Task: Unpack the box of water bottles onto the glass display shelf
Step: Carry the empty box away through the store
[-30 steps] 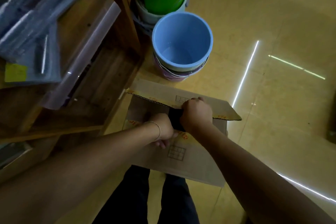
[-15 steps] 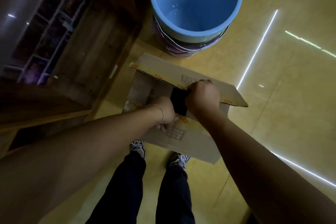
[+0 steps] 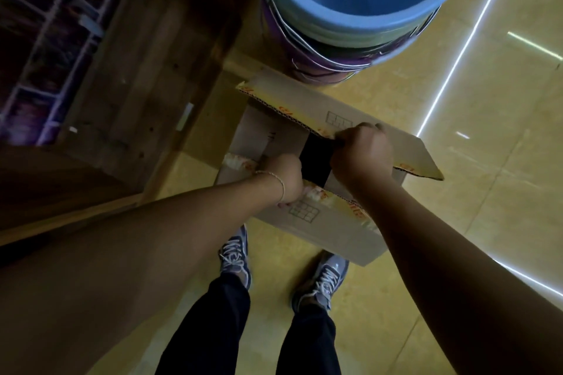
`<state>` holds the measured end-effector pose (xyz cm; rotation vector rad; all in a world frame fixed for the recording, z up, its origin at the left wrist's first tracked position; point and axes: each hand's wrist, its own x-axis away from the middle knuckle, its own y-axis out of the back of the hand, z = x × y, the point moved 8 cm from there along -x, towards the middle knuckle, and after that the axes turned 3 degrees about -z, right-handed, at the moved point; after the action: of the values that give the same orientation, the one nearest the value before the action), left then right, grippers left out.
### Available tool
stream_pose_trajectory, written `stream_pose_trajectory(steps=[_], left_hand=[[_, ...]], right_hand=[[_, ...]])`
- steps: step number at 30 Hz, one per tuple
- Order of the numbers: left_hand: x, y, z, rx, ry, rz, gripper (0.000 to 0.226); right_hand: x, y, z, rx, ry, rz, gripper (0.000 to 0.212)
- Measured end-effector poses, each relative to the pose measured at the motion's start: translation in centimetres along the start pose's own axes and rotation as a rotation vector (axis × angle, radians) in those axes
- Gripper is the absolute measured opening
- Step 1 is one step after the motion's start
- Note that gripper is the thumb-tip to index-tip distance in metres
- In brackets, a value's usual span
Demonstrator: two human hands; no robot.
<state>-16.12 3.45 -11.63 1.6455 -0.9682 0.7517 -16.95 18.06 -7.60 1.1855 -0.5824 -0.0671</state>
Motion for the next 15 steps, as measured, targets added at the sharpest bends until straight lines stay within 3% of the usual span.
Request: stream_pose_trajectory(steps=[13, 15], left_hand=[[-7.4, -0.2, 0.5, 0.003, -0.069, -0.113, 0.027], [-7.8, 0.0, 0.4, -0.013, -0.068, -0.132, 0.030]], right_hand=[[-5.3, -3.7, -0.3, 0.021, 0.113, -0.052, 0.039], [-5.5, -4.1, -0.4, 0.018, 0.112, -0.053, 0.033]])
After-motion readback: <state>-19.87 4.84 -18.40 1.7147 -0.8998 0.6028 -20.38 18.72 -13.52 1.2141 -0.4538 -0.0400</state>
